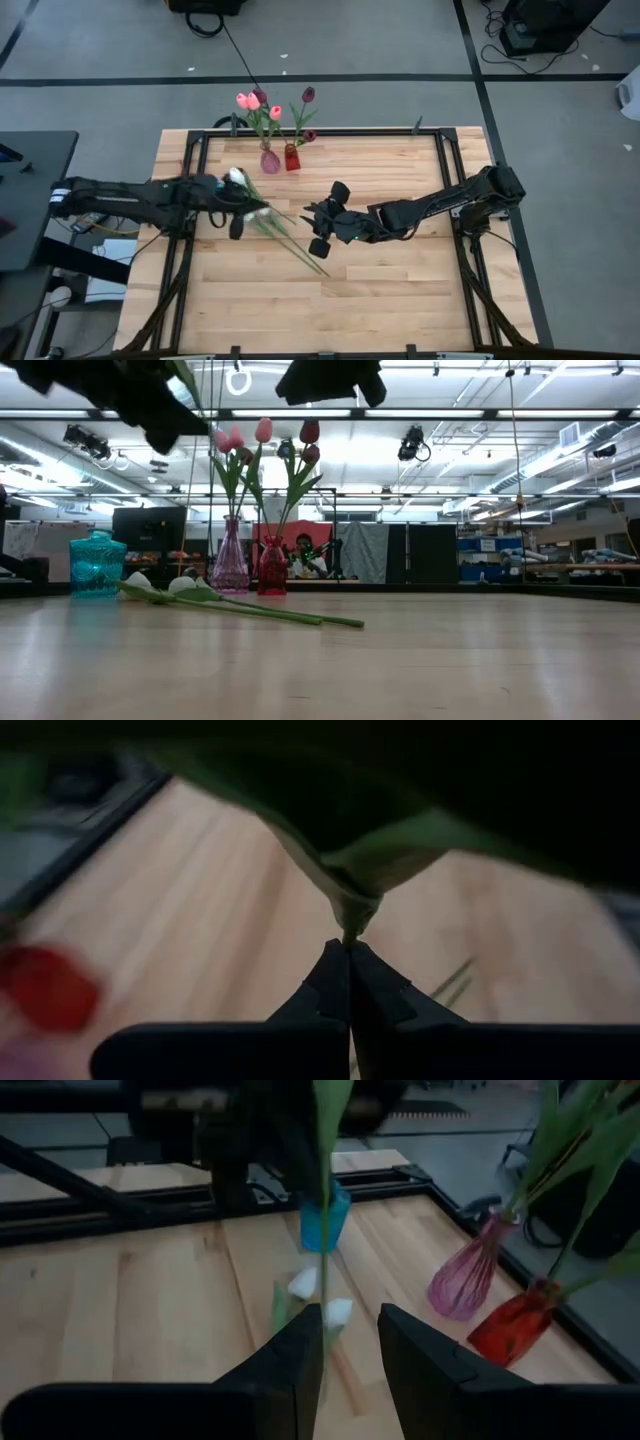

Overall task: Sort flowers into vase by color
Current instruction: Put the white flower into the blue vase

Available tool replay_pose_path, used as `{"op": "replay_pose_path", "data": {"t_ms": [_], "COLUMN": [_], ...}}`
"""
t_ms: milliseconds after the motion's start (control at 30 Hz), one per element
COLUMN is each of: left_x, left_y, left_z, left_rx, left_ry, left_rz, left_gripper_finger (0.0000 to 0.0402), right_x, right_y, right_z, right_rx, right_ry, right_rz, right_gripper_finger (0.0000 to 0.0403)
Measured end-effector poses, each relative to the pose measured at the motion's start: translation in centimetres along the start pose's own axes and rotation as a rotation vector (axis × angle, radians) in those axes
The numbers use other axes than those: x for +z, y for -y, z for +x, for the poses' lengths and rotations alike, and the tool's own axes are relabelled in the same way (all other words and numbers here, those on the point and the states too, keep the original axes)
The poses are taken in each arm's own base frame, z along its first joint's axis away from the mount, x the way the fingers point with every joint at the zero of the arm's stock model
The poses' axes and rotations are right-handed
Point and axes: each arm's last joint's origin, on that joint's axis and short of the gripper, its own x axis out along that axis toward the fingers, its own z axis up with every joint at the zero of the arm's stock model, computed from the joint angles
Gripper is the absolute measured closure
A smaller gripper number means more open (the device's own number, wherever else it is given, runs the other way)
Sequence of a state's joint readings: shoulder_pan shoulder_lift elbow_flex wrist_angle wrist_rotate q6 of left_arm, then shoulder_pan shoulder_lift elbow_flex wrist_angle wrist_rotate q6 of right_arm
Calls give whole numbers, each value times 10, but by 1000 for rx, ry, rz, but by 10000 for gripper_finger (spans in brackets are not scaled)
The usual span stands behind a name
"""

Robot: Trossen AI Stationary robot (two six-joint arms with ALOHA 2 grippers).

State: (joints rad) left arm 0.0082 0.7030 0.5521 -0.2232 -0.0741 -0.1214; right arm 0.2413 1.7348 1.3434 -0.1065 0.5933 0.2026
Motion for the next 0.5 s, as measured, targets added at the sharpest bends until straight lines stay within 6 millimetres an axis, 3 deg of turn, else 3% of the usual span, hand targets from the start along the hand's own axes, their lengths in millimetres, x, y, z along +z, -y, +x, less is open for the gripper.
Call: {"op": "replay_pose_path", "data": {"t_ms": [233,500], "left_x": [22,38], "left_y": [-6,-10], "left_z": [-50,-98], "left_rx": [201,304], "left_ry": [-173,-248], "left_rz": [-44,-108], "left_gripper_finger": [401,401], "right_x": [-16,-55], "right_y": [-1,25], "right_z": [6,27], "right_rx": [2,35], "right_ry": [-20,19], "right_rz": [9,63], "right_gripper_finger": [290,290]}}
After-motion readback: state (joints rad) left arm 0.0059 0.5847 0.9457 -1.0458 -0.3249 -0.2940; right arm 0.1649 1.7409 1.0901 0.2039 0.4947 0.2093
